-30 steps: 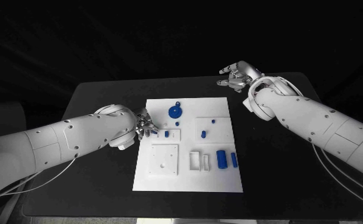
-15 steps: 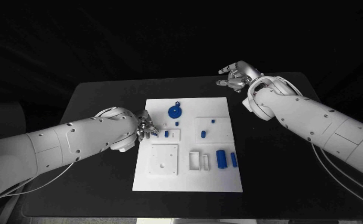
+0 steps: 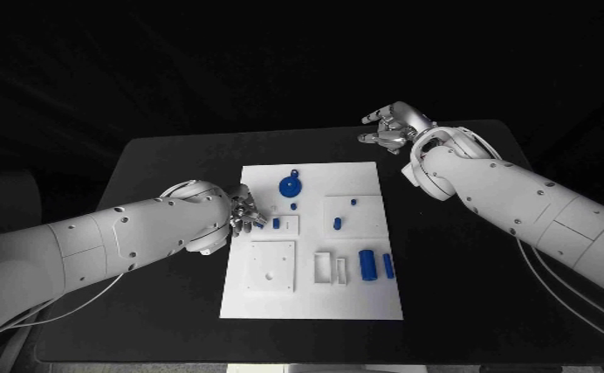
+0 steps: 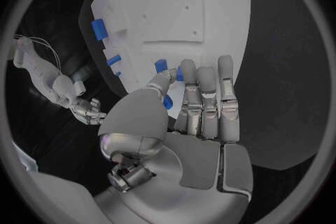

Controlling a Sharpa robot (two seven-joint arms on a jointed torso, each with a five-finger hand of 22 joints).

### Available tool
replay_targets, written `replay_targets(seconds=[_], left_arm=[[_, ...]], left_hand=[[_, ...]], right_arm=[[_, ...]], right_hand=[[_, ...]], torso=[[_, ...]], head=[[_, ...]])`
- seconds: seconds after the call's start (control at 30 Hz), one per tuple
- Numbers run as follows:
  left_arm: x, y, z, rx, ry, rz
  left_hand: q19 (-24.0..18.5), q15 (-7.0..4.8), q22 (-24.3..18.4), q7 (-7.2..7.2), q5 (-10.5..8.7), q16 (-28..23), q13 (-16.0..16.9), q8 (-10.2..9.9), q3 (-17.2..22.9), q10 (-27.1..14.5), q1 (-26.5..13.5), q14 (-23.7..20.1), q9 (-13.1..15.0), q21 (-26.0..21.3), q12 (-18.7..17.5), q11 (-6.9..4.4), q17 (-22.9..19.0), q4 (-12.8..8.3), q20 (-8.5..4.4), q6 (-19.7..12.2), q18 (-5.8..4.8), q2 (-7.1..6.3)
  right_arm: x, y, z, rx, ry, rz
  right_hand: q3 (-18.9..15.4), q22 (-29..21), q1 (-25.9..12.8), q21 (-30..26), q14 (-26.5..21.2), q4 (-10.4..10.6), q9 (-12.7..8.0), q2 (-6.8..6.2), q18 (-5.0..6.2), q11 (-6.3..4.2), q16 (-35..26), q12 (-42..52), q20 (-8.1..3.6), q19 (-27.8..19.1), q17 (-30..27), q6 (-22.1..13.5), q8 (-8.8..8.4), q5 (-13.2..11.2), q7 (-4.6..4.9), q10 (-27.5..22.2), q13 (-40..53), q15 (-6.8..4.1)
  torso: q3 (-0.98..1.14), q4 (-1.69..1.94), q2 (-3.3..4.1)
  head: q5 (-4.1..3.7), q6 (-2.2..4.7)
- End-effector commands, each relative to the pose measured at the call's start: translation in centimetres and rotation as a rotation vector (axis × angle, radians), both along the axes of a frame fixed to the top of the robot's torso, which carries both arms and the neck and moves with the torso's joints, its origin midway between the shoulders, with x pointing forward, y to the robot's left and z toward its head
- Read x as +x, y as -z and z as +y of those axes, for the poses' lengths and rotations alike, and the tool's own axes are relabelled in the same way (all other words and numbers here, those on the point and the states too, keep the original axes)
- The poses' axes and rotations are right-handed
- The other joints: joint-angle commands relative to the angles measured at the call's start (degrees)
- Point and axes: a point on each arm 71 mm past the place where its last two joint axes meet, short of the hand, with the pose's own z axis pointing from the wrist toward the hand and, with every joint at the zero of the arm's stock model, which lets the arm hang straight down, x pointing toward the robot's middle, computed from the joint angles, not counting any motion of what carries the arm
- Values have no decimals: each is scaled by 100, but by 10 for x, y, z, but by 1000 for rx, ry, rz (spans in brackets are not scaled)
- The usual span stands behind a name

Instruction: Assemble the parts on the task board

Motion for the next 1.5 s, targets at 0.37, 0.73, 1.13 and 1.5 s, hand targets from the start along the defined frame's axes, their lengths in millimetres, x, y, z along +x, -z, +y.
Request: replay_targets(seconds=[0.37,0.73,1.13,1.5], left_arm=[[-2,3,-3,11,28,11],[-2,4,-1,32,38,26],[-3,5,-2,41,49,42],[0,5,-2,39,43,34]], left_hand=[[-3,-12,115,-230,19,-36,19,6,142,41,5,49,162,36,-30,-1,18,-197,-27,264,-44,62],[-13,-10,115,-225,17,-44,20,0,147,33,15,41,164,41,-37,2,19,-212,-26,260,-44,64],[-22,-8,116,-220,12,-47,24,-9,150,29,29,38,163,53,-40,5,23,-231,-26,259,-44,71],[-28,0,105,-222,-116,-60,28,-68,81,24,0,38,109,48,-45,10,22,-172,-15,257,-44,62]], right_arm=[[0,1,1,-1,-12,8],[0,1,1,-2,-11,9],[0,1,0,-2,-11,10],[0,1,0,-1,-11,10]], right_hand=[[7,354,-49,-23,24,19,8,-11,89,-25,-21,-21,1,312,-5,12,-2,22,-2,12,6,-5],[7,354,-49,-23,24,19,8,-11,89,-25,-21,-21,1,312,-5,12,-2,22,-2,12,6,-5],[18,347,-55,-24,25,19,9,-6,92,-27,-21,-18,1,312,-5,22,-1,25,-4,14,8,-6],[18,347,-55,-24,25,19,9,-6,92,-27,-21,-18,1,312,-5,22,-1,25,-4,14,8,-6]], torso=[[-2,3,1],[-1,6,0],[1,5,2],[2,0,1]], head=[[-17,3],[-19,0],[-22,-20],[-25,-13]])
